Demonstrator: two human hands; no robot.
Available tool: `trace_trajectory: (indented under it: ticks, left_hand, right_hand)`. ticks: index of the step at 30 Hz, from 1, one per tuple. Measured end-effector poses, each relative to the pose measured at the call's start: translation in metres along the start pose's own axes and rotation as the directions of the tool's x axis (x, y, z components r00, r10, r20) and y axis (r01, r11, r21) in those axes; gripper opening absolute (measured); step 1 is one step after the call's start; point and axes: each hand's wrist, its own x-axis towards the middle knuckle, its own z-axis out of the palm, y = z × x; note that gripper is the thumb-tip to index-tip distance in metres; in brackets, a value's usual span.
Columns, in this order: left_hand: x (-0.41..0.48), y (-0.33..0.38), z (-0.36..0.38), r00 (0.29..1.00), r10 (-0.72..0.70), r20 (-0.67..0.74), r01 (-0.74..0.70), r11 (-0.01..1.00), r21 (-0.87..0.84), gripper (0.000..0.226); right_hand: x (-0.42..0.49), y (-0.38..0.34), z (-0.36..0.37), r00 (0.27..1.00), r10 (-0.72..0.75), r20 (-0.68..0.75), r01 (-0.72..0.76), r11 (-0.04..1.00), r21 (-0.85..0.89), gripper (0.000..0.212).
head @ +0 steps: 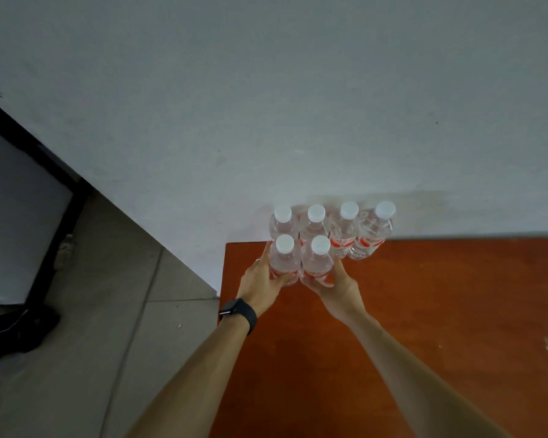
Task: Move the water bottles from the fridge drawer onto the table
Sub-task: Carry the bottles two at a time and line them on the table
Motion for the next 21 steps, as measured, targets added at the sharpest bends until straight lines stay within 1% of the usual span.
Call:
trace_trajectory:
  ticks: [3,7,14,17,21]
  left_hand:
    - [-0.002,-0.002,0.001,1.0,-0.014,-0.028,0.014,1.0,-0.007,0.082]
    - [-0.001,0.0,-0.003,1.0,-0.02,-0.016,0.019,0.999,-0.033,0.084]
    - [-0.001,0.008,-0.009,0.999,-0.026,0.037,0.026,0.999,-0.021,0.085]
    - [-0.004,0.011,-0.009,0.998,-0.045,0.04,0.047,0.997,-0.057,0.086]
    - [-0.006,0.015,-0.013,0.991,-0.088,0.105,0.098,0.991,-0.092,0.093]
  right_hand:
    - [0.003,0.004,-0.002,1.0,0.001,0.009,-0.001,1.0,0.01,0.084]
    - [0.006,0.005,0.002,0.999,-0.002,0.038,0.001,0.999,0.036,0.085]
    - [0.006,0.003,0.004,0.998,0.022,0.058,-0.025,0.999,0.041,0.086]
    - [0.005,0.002,0.002,0.997,0.03,0.077,-0.032,0.999,0.029,0.085]
    - [0.003,0.002,-0.002,0.996,0.034,0.078,-0.035,0.999,0.012,0.092]
